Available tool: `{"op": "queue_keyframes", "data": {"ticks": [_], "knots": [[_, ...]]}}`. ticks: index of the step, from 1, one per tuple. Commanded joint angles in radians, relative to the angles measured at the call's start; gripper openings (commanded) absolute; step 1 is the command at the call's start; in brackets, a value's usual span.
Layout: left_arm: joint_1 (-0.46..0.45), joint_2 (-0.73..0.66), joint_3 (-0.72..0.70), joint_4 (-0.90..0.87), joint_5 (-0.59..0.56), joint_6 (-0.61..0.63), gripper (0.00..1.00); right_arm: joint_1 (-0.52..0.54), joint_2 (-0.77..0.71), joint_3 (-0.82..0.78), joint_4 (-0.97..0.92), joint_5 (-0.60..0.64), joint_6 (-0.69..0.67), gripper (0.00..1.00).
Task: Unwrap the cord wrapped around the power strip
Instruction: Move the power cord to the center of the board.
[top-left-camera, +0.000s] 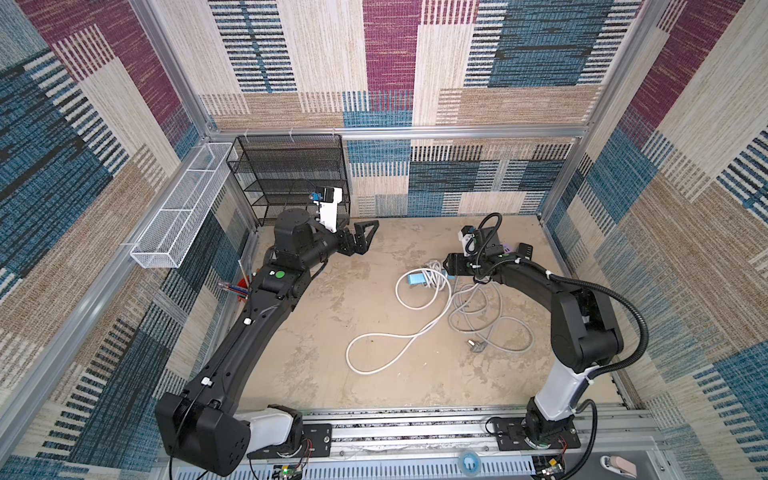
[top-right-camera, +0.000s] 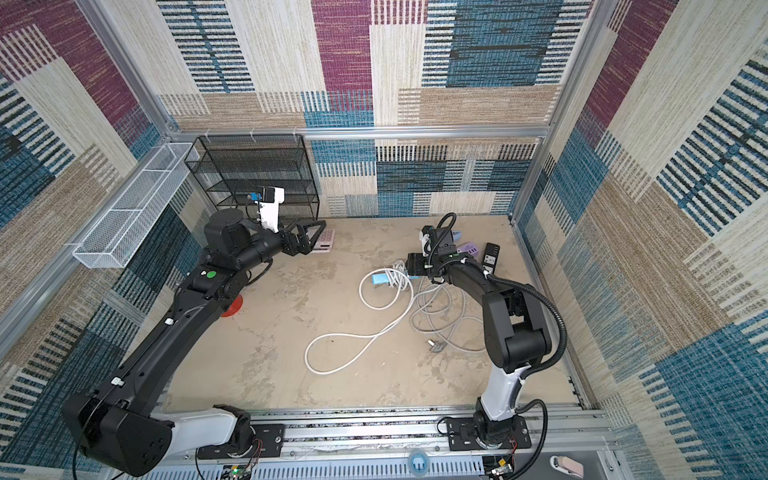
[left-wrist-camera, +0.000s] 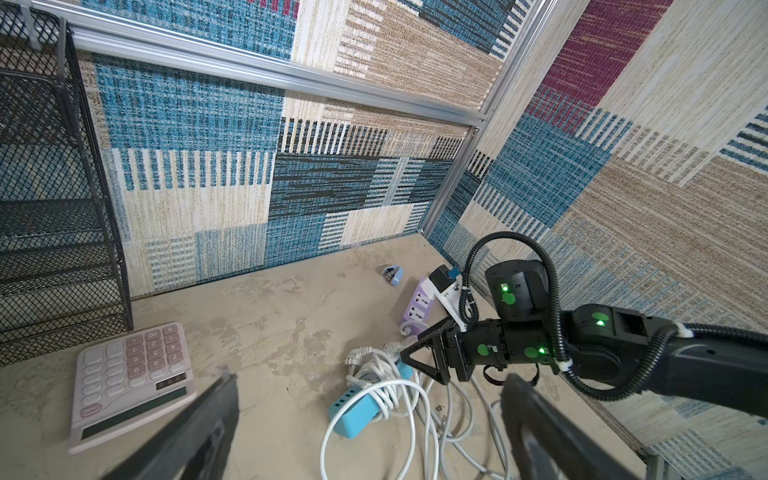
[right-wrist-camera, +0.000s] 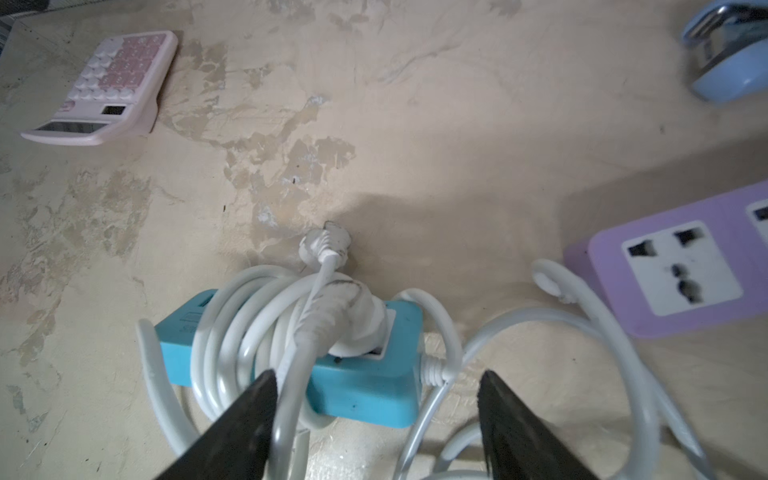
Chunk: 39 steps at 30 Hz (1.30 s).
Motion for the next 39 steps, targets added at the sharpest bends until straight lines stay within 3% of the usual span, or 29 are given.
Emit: {"op": "queue_keyframes", "data": {"ticks": [1,6,11,19,22,25,32,39], "knots": [[0.000,0.000,0.000,0.013,0.000,0.020,0.99,-0.002,0.028,-0.007,0.065,-0.064,0.032,0.77],[0.000,0.002,-0.002,0.016,0.002,0.016,0.99,-0.003,0.100,0.006,0.160,-0.219,0.094,0.77],[0.000,0.001,-0.002,0.017,0.004,0.017,0.99,0.027,0.226,0.116,0.239,-0.345,0.135,0.77],[0.000,-0.003,-0.004,0.019,0.001,0.022,0.99,0.156,0.435,0.541,0.136,-0.398,0.098,0.80],[0.000,-0.007,-0.003,0.014,-0.005,0.027,0.99,0.174,0.437,0.611,0.089,-0.363,0.061,0.83],[0.000,-0.014,-0.003,0.005,-0.024,0.034,0.99,0.165,0.347,0.540,0.071,-0.285,0.018,0.85],[-0.006,-0.020,0.010,-0.046,-0.127,0.061,0.99,0.144,0.015,0.210,0.014,-0.164,-0.057,0.86],[-0.004,-0.054,0.034,-0.105,-0.241,0.138,0.99,0.316,-0.185,-0.063,-0.077,-0.020,-0.015,0.85]]}}
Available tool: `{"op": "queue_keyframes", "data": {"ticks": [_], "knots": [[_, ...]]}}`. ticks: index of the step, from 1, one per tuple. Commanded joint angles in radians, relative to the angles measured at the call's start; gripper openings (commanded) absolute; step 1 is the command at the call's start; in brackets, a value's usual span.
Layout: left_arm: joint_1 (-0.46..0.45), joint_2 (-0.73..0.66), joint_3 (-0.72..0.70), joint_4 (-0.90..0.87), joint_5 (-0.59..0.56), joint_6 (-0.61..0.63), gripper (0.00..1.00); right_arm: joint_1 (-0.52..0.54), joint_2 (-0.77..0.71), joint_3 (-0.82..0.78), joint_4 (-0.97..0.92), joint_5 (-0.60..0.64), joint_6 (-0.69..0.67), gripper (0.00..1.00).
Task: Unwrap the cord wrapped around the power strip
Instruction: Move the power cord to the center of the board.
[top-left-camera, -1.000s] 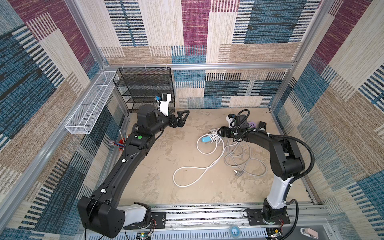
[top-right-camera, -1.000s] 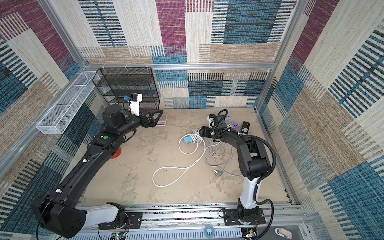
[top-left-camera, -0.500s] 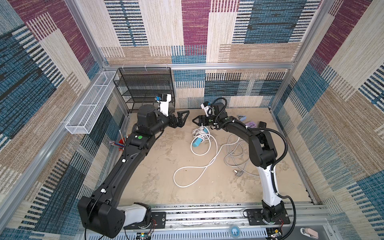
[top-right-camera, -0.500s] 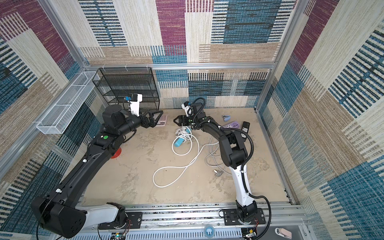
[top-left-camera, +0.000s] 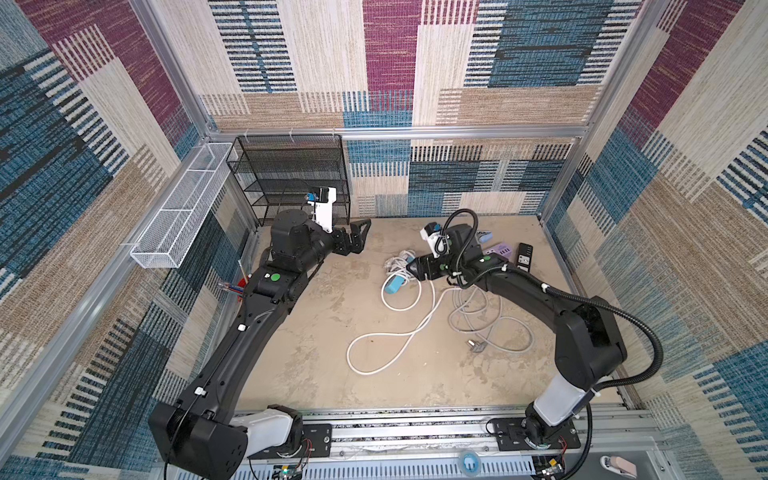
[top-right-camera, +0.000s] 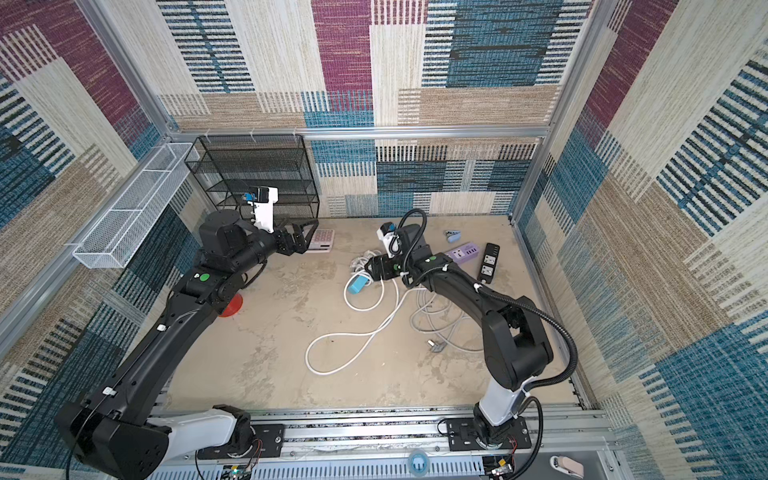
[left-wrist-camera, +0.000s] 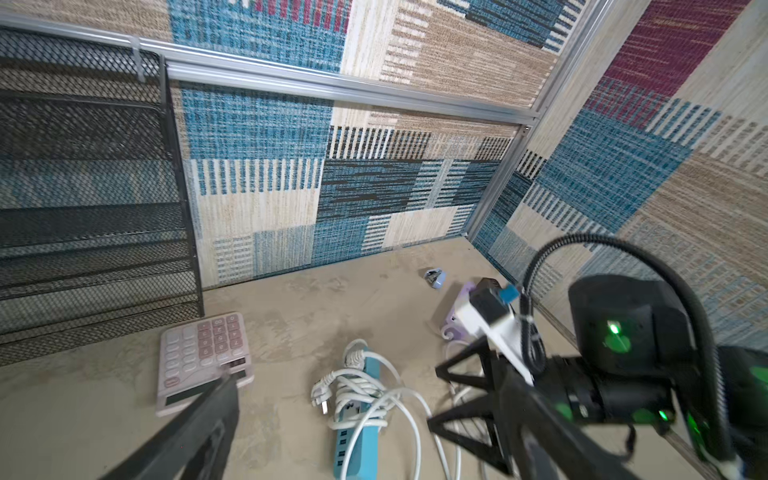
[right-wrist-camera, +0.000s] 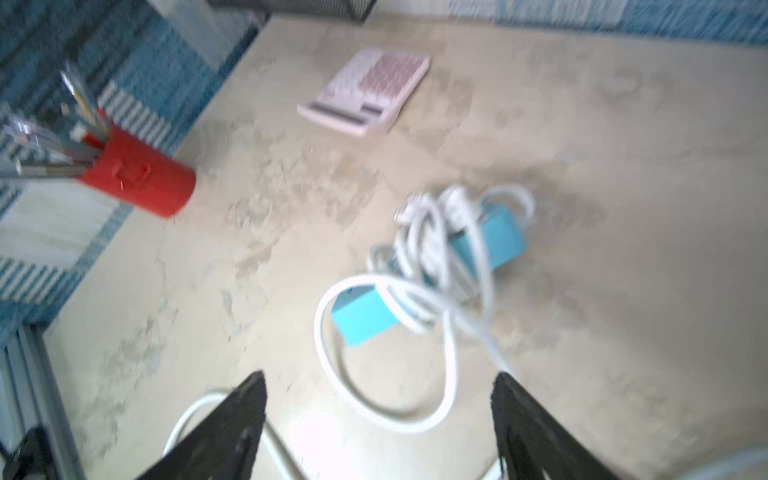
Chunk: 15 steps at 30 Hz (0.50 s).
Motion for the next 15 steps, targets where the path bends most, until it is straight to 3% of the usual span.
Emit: {"op": "queue_keyframes", "data": {"ticks": [1,7,15], "knots": [[0.001,-0.017,0.012,-0.026,-0.073,0.066,0.99,0.048,-0.067,-0.111,-0.057,0.098,0.064,0.85],[0.001,-0.017,0.011,-0.023,-0.062,0.058,0.99,0.041,-0.234,-0.334,-0.011,0.187,0.214,0.83],[0.002,-0.021,0.006,-0.019,-0.063,0.063,0.99,0.026,-0.127,-0.362,0.082,0.233,0.247,0.80]]}}
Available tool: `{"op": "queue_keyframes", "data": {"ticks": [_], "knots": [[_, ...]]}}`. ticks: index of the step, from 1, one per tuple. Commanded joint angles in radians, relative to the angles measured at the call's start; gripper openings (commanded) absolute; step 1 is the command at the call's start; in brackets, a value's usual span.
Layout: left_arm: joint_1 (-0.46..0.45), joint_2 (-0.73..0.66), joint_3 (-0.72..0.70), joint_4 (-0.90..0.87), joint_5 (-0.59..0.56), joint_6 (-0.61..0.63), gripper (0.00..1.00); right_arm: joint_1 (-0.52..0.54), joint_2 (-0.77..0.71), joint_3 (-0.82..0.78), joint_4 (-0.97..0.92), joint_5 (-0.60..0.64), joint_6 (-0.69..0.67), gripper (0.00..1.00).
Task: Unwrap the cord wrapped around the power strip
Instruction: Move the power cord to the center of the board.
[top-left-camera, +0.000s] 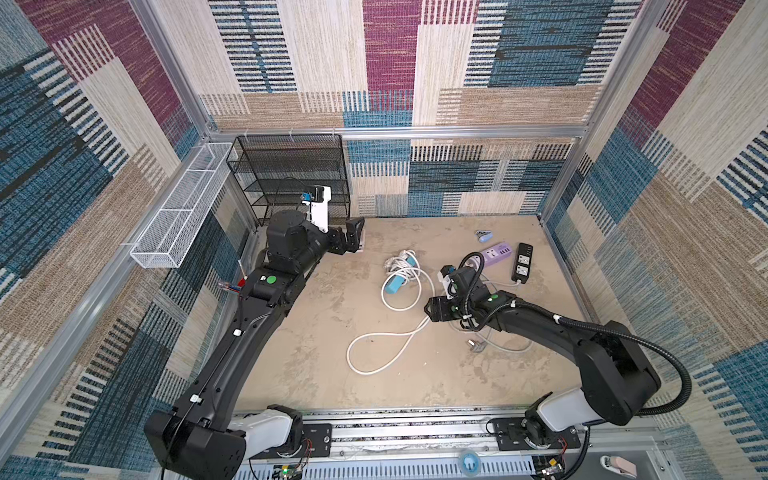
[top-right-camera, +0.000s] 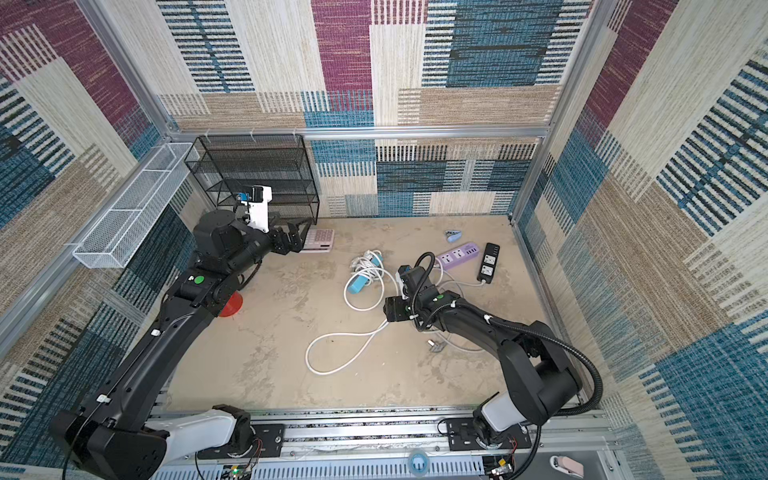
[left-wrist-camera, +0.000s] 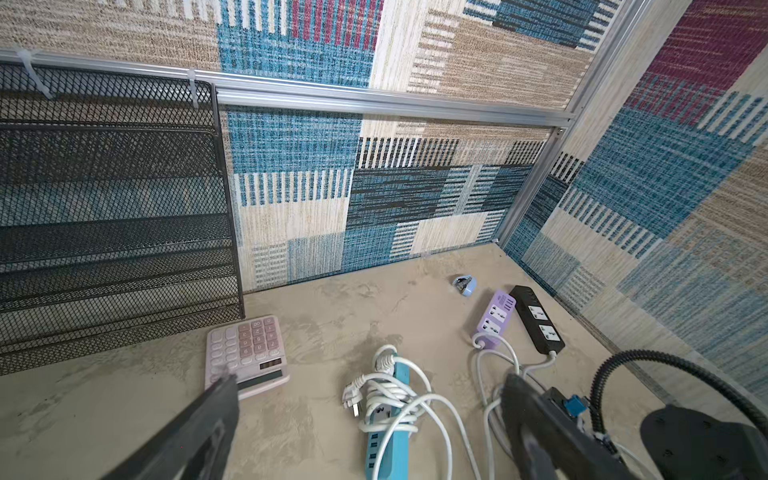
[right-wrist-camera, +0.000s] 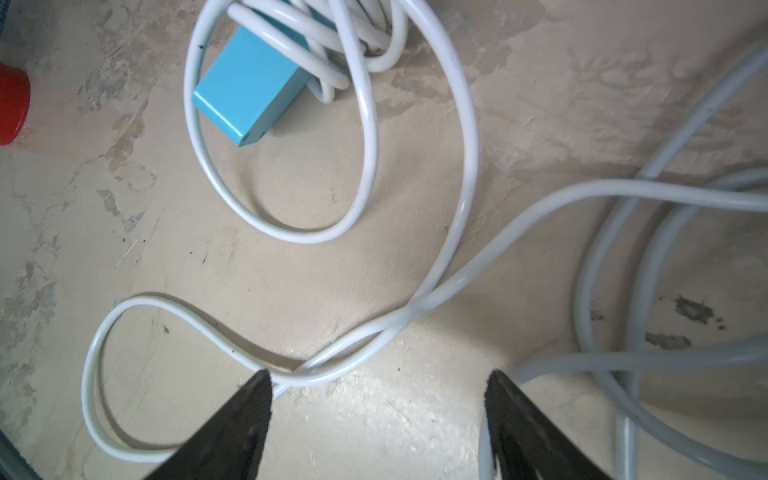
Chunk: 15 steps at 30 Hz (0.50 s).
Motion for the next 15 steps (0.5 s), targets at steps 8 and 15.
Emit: {"op": "queue_keyframes", "data": {"ticks": [8,15], "knots": [[0.000,0.001,0.000,0.005,0.000,0.035,0.99,-0.035,0.182,0.063,0.139,0.042,0.014,0.70],[0.000,0.003,-0.003,0.006,-0.002,0.041,0.99,-0.034,0.283,0.150,0.125,0.060,-0.010,0.52]]}}
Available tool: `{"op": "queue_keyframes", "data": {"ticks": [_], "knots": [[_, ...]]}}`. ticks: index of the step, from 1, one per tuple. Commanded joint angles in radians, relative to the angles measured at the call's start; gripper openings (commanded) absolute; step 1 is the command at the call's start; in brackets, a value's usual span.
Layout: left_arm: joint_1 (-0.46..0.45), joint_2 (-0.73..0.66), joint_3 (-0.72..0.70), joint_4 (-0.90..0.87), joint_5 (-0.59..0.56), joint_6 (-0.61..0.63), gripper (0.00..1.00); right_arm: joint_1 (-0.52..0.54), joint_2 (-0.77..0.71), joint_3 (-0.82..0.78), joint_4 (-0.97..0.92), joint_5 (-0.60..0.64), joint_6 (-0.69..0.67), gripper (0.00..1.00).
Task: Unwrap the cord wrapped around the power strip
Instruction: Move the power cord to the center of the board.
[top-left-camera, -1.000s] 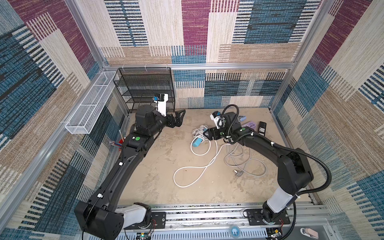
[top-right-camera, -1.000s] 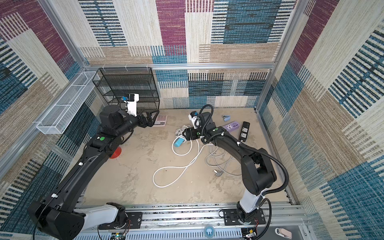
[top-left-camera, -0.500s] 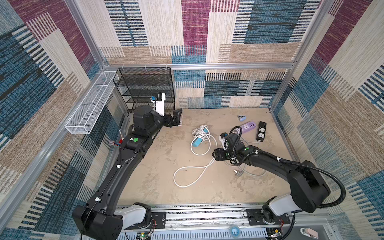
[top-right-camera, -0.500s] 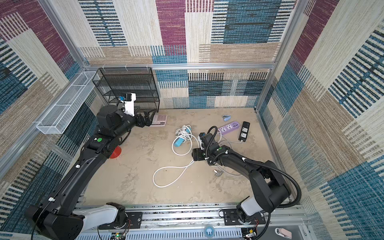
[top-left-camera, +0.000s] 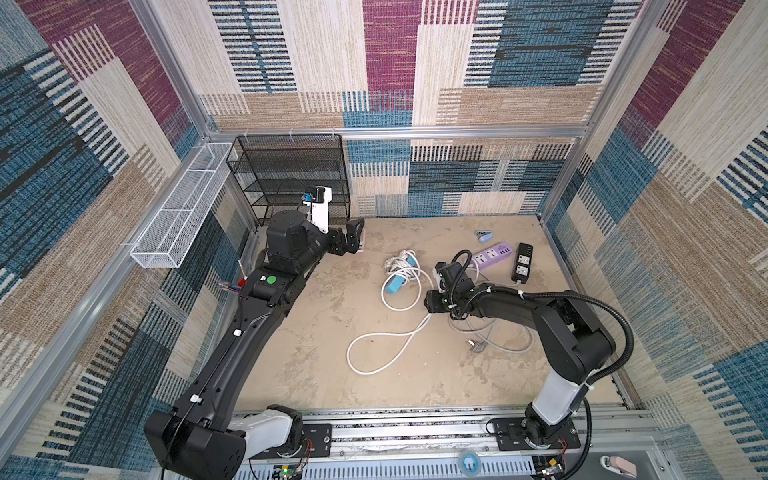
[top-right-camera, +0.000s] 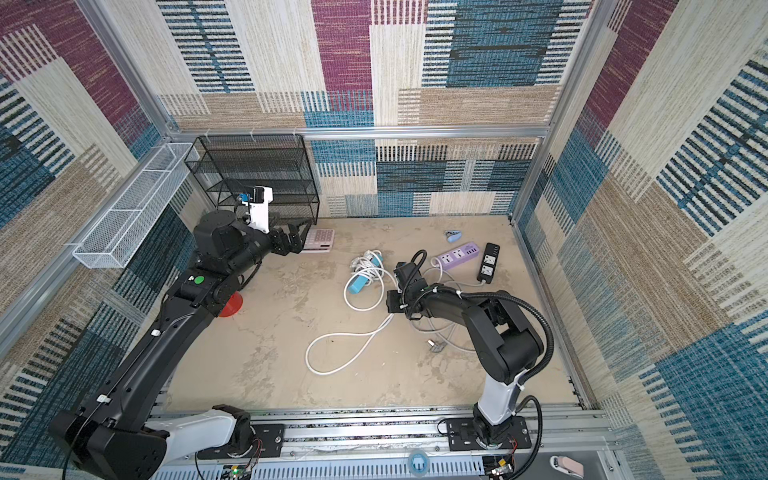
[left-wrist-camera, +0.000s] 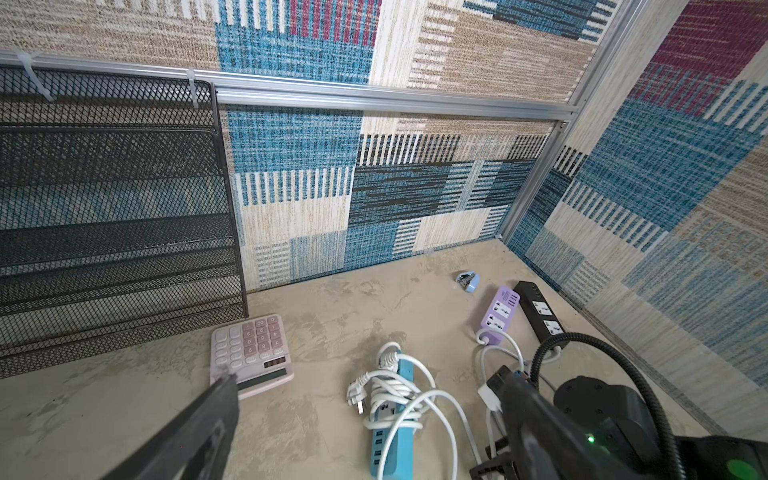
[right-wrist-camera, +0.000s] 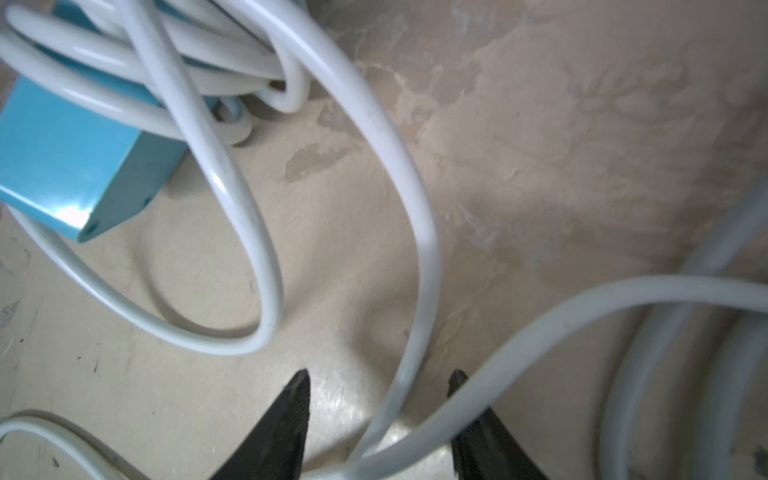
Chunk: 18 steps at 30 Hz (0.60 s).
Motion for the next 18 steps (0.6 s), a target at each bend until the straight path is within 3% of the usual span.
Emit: {"op": "queue_keyframes", "data": {"ticks": [1,10,15,18], "knots": [[0.001,0.004,-0.002,0.011,0.000,0.022,0.99,0.000,0.029,0.033,0.014,0.025,-0.020,0.48],[0.001,0.006,-0.002,0.013,0.006,0.020,0.99,0.000,0.098,0.048,0.011,0.022,-0.026,0.31],[0.001,0.004,-0.003,0.014,0.006,0.020,0.99,-0.001,0.106,0.054,0.012,0.032,-0.034,0.00],[0.001,0.001,-0.004,0.015,0.004,0.022,0.99,-0.004,0.063,0.064,-0.004,0.047,-0.043,0.00]]}}
